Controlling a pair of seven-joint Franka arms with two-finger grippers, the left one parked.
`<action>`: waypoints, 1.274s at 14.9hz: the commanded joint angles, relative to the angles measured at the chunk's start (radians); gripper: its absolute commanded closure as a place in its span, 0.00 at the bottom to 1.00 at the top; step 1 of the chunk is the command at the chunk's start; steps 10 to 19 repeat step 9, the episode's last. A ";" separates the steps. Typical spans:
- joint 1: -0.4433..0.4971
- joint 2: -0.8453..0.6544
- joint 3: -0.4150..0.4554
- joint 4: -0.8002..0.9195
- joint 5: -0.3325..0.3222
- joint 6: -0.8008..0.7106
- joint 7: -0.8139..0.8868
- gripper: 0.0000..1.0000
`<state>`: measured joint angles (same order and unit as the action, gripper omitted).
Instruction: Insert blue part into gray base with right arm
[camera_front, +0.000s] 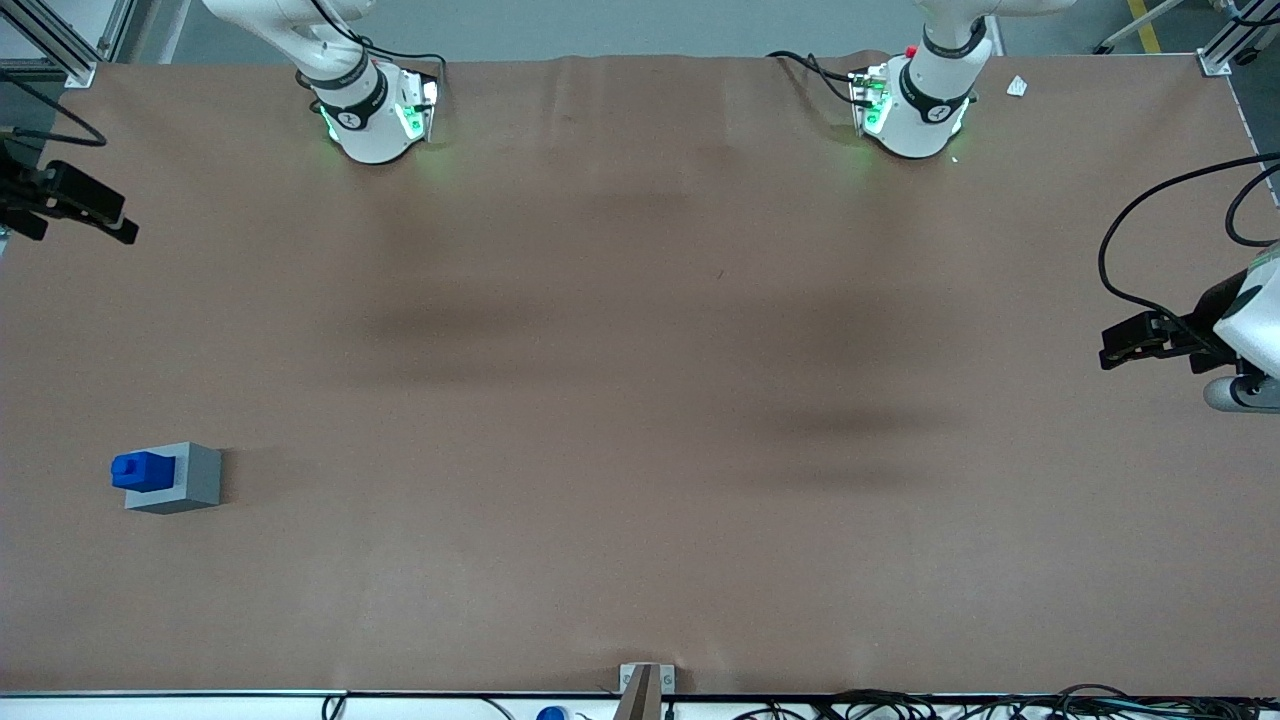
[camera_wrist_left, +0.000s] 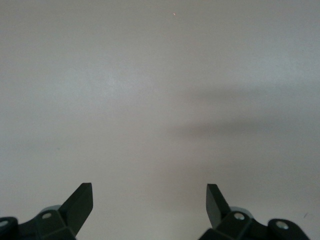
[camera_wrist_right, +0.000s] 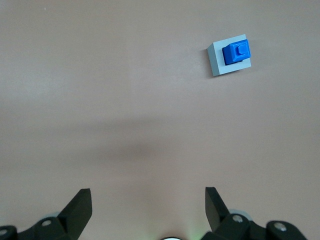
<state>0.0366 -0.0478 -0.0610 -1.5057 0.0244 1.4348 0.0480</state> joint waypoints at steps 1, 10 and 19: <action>0.032 -0.090 -0.016 -0.119 -0.009 0.056 0.015 0.00; 0.048 -0.083 -0.045 -0.099 -0.001 0.064 0.012 0.00; 0.048 -0.083 -0.045 -0.099 -0.001 0.064 0.012 0.00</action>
